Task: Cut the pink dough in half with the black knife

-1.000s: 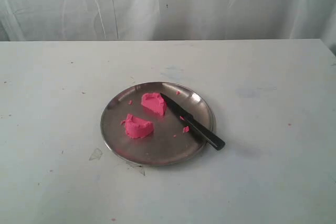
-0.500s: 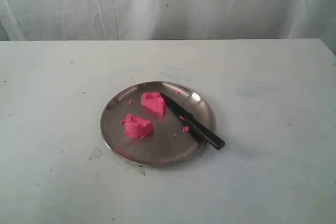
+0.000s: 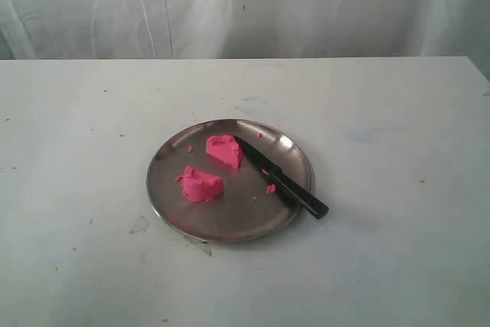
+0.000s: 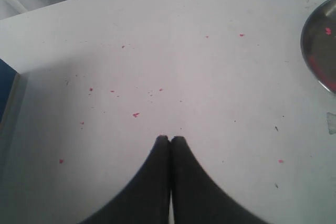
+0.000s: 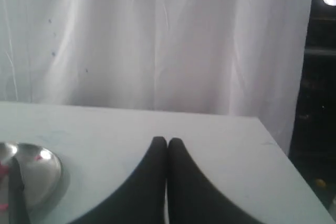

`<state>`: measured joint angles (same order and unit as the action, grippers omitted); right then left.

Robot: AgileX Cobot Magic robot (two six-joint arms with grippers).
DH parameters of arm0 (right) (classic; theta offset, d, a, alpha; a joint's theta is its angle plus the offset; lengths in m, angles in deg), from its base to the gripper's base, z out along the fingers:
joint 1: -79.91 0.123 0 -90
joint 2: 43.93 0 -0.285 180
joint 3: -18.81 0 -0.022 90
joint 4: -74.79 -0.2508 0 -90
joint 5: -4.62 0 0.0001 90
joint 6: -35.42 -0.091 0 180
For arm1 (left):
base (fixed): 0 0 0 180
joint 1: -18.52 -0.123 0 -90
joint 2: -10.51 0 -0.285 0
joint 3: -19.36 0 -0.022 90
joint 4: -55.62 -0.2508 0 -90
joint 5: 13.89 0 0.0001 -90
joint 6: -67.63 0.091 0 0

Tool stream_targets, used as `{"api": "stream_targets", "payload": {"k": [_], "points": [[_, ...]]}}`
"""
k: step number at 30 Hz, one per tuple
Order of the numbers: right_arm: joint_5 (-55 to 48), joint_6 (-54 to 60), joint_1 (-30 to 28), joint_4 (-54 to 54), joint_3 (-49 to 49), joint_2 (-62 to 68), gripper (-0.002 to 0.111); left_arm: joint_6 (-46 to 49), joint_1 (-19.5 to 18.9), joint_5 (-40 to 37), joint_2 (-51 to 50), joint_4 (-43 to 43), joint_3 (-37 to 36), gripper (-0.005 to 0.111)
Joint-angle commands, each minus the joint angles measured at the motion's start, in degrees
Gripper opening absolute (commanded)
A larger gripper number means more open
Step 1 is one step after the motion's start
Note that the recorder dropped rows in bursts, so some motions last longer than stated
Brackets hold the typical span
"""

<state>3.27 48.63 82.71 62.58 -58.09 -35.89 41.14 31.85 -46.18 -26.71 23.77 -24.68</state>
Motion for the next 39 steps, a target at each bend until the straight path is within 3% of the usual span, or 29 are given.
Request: {"api": "stream_targets", "payload": {"k": [1,3,6,24,26,28,30,34,37,39], "points": [[-8.88,-15.93,-3.70,14.18,-0.32,-0.26,0.000,-0.53,-0.06,-0.29,0.32,-0.12,-0.02,0.000],[-12.48,-22.30,-4.31,18.68,-0.32,-0.26,0.000,-0.53,-0.06,-0.29,0.32,-0.12,-0.02,0.000],[-17.42,-22.16,-4.57,20.45,-0.32,-0.26,0.000,-0.53,-0.06,-0.29,0.32,-0.12,-0.02,0.000],[-17.00,-18.92,-4.57,16.66,-0.32,-0.26,0.000,-0.53,-0.06,-0.29,0.32,-0.12,-0.02,0.000],[-17.00,-18.92,-4.57,16.66,-0.32,-0.26,0.000,-0.94,-0.06,-3.54,0.10,-2.49,-0.94,0.000],[-17.00,-18.92,-4.57,16.66,-0.32,-0.26,0.000,-0.58,-0.80,-1.81,1.52,-7.56,-3.69,0.000],[-17.00,-18.92,-4.57,16.66,-0.32,-0.26,0.000,-4.84,-5.07,8.83,5.16,-14.80,-10.53,0.000],[-17.08,-18.92,-4.57,16.66,-0.32,-0.26,0.000,-9.86,-8.20,15.08,15.61,-15.29,-19.36,0.000],[-17.08,-18.92,-4.57,16.66,-0.32,-0.26,0.000,-7.12,-8.20,13.07,23.23,-7.67,-24.60,0.000],[-17.08,-18.92,-4.57,16.66,-0.32,-0.26,0.000,-0.51,-8.20,10.69,25.50,3.62,-28.17,0.000]]}}
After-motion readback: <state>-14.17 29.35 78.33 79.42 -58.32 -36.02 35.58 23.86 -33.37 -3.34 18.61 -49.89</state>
